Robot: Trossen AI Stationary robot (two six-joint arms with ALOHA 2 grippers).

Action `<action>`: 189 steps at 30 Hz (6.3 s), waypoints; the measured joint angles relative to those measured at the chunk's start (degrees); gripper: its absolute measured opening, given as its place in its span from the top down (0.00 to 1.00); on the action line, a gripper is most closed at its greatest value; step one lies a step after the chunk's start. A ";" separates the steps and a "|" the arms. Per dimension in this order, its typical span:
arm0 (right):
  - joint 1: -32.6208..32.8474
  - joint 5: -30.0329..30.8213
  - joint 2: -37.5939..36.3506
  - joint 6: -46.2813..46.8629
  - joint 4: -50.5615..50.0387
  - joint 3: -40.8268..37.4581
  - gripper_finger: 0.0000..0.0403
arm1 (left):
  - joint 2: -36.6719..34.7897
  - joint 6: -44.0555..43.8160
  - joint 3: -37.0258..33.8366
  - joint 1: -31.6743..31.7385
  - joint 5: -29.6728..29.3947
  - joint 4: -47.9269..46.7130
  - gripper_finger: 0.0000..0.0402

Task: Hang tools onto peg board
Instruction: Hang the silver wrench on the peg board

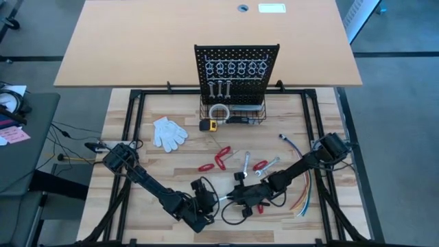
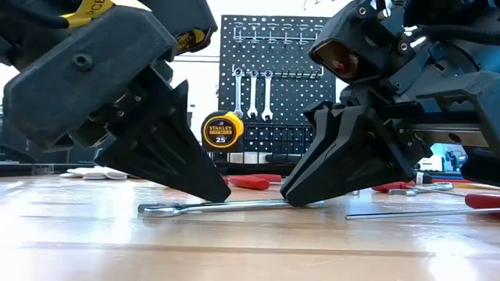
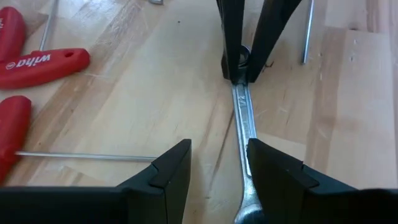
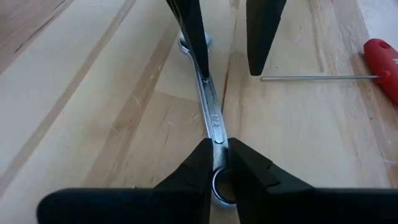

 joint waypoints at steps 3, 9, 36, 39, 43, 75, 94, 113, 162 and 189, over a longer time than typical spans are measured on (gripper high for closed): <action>-0.08 0.14 0.02 0.01 1.24 -0.02 0.87 | -0.09 -0.04 0.02 -0.10 -0.87 -0.43 0.61; -0.02 2.28 0.22 -1.58 4.75 -0.15 0.91 | -1.48 0.02 1.02 -1.85 -8.20 -4.64 0.61; 0.22 3.84 -9.27 4.84 -7.69 1.33 0.70 | -2.14 -0.79 0.63 -2.82 -9.19 -2.20 0.61; -0.23 2.94 -5.83 2.37 -5.91 1.33 0.57 | -2.14 -0.81 0.63 -2.82 -9.20 -2.20 0.61; -1.38 2.82 -2.59 2.81 -4.70 1.35 0.46 | -2.14 -1.21 0.63 -2.96 -9.20 -2.18 0.61; -1.21 2.20 -2.87 3.60 0.56 -2.07 0.97 | -0.29 -0.14 -0.74 -0.75 -6.23 2.37 0.61; -4.39 -1.07 -2.56 6.24 12.36 -2.01 0.98 | -0.30 10.13 -1.18 0.37 -6.30 9.91 0.61; -4.46 -2.98 5.40 8.72 17.59 -1.51 0.98 | -0.30 9.53 -1.18 0.43 -6.41 9.92 0.61; -5.01 9.77 8.17 21.44 17.90 -1.14 0.99 | -0.89 -13.89 2.56 -1.23 -2.62 -20.11 0.61; -4.87 8.72 8.17 20.81 18.11 -1.18 0.99 | -6.16 2.73 -0.18 8.49 11.69 -16.59 0.59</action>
